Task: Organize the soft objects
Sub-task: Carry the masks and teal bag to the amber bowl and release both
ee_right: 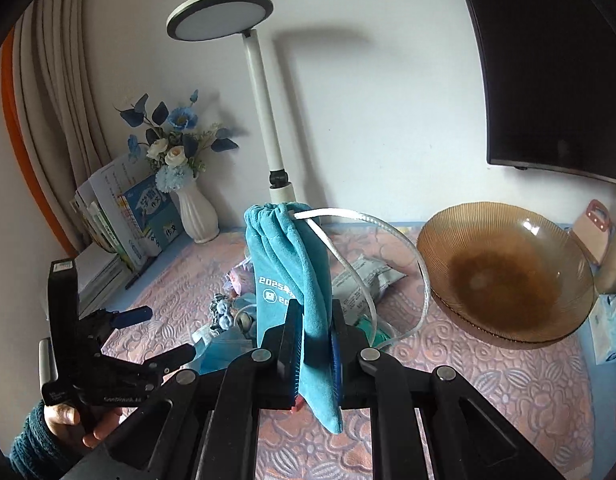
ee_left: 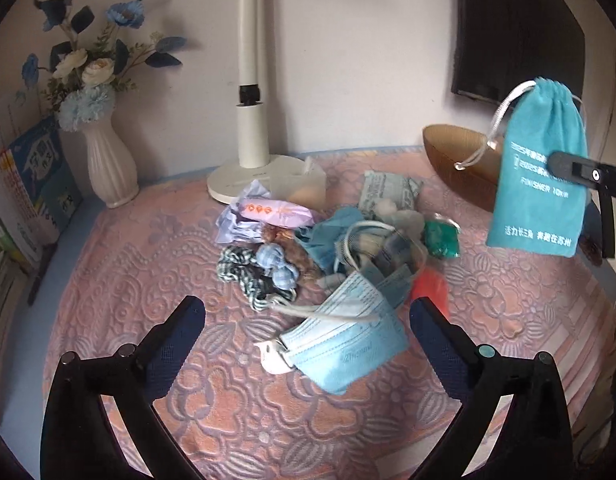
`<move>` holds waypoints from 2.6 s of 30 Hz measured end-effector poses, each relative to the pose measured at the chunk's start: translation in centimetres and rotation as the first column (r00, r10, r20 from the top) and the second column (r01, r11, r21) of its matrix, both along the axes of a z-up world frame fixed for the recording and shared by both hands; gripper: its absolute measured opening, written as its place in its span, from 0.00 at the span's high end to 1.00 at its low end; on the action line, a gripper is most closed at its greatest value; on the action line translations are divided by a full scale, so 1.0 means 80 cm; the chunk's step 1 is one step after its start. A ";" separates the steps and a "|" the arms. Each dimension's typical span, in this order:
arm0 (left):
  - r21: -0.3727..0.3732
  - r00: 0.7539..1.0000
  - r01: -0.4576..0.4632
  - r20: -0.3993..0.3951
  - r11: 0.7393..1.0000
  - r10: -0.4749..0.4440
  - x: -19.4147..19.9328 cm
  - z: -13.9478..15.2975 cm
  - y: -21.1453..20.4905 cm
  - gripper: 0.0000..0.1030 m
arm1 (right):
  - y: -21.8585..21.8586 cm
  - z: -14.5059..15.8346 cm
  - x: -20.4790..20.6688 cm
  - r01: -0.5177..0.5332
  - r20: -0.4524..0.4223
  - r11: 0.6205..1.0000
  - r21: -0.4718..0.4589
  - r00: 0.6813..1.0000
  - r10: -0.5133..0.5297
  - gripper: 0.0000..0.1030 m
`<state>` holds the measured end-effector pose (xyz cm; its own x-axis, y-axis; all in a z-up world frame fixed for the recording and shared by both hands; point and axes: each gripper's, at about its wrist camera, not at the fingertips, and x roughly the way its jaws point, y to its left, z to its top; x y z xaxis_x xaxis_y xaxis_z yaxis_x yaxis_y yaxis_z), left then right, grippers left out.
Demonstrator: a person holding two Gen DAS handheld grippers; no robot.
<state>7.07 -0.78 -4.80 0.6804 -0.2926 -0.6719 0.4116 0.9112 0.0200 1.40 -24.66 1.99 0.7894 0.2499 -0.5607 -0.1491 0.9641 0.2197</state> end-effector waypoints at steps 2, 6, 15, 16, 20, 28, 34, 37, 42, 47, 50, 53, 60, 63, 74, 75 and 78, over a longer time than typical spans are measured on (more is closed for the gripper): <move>0.094 0.999 0.032 -0.021 0.995 -0.030 0.000 -0.009 -0.019 0.01 | -0.003 -0.006 0.001 0.000 -0.014 1.000 0.004 1.000 0.000 0.89; 0.240 0.994 0.102 0.018 0.966 -0.109 -0.019 -0.019 -0.042 0.01 | -0.009 -0.013 -0.005 -0.002 -0.018 1.000 0.018 1.000 0.003 0.89; 0.228 0.995 0.098 -0.035 0.969 -0.092 0.007 -0.047 -0.046 0.09 | -0.011 -0.028 -0.006 -0.003 -0.047 1.000 0.030 0.999 0.004 0.89; 0.238 0.995 0.098 -0.037 0.966 -0.092 0.009 -0.051 -0.050 0.35 | -0.012 -0.029 -0.006 -0.001 -0.050 1.000 0.031 0.999 0.002 0.89; 0.223 0.994 0.098 -0.062 0.970 -0.086 0.012 -0.051 -0.048 0.82 | -0.021 -0.032 -0.006 0.018 -0.061 0.999 0.044 0.998 -0.015 0.89; -0.091 0.992 0.122 0.020 0.988 -0.121 -0.009 0.044 -0.003 0.86 | -0.038 -0.022 -0.008 0.034 -0.048 0.994 0.107 0.998 -0.029 0.89; -0.081 0.977 0.194 0.104 0.978 -0.186 0.005 0.108 -0.046 0.86 | -0.056 0.014 -0.015 0.073 0.002 0.994 0.077 0.997 -0.074 0.89; -0.083 0.968 0.225 0.135 0.971 -0.213 0.014 0.131 -0.073 0.86 | -0.071 0.030 -0.018 0.101 0.023 0.994 0.049 0.994 -0.102 0.89; -0.112 0.958 0.268 0.139 0.957 -0.252 0.023 0.144 -0.116 0.85 | -0.104 0.045 -0.021 0.145 0.037 0.989 0.005 0.989 -0.145 0.89; -0.114 0.947 0.306 0.139 0.945 -0.290 0.035 0.155 -0.161 0.85 | -0.133 0.060 -0.021 0.181 0.050 0.983 -0.032 0.983 -0.179 0.89; -0.122 0.938 0.332 0.145 0.935 -0.314 0.050 0.173 -0.196 0.85 | -0.151 0.082 -0.017 0.213 0.080 0.975 -0.057 0.975 -0.208 0.89; -0.114 0.928 0.361 0.142 0.926 -0.344 0.067 0.183 -0.236 0.85 | -0.168 0.105 -0.010 0.280 0.115 0.954 -0.102 0.956 -0.269 0.89; -0.069 0.904 0.428 0.032 0.901 -0.427 0.114 0.131 -0.338 0.84 | -0.214 0.094 0.046 0.349 0.069 0.929 -0.126 0.937 -0.342 0.89; -0.012 0.910 0.414 0.036 0.910 -0.413 0.125 0.109 -0.367 0.67 | -0.231 0.073 0.076 0.352 0.010 0.930 -0.103 0.936 -0.352 0.89; -0.054 0.935 0.350 0.070 0.935 -0.347 0.140 0.112 -0.350 0.08 | -0.256 0.060 0.101 0.385 -0.026 0.916 -0.116 0.920 -0.391 0.44; -0.060 0.937 0.345 0.074 0.937 -0.340 0.140 0.114 -0.346 0.08 | -0.252 0.059 0.099 0.376 -0.032 0.920 -0.113 0.924 -0.381 0.44; -0.079 0.946 0.315 0.103 0.946 -0.307 0.126 0.125 -0.317 0.08 | -0.232 0.055 0.089 0.343 -0.038 0.932 -0.118 0.936 -0.349 0.43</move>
<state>17.13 -26.12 5.19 0.6009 -0.5577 -0.5727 0.6753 0.7375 -0.0097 8.50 -43.26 6.39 0.7821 -0.0974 -0.6155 0.2076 0.9720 0.1099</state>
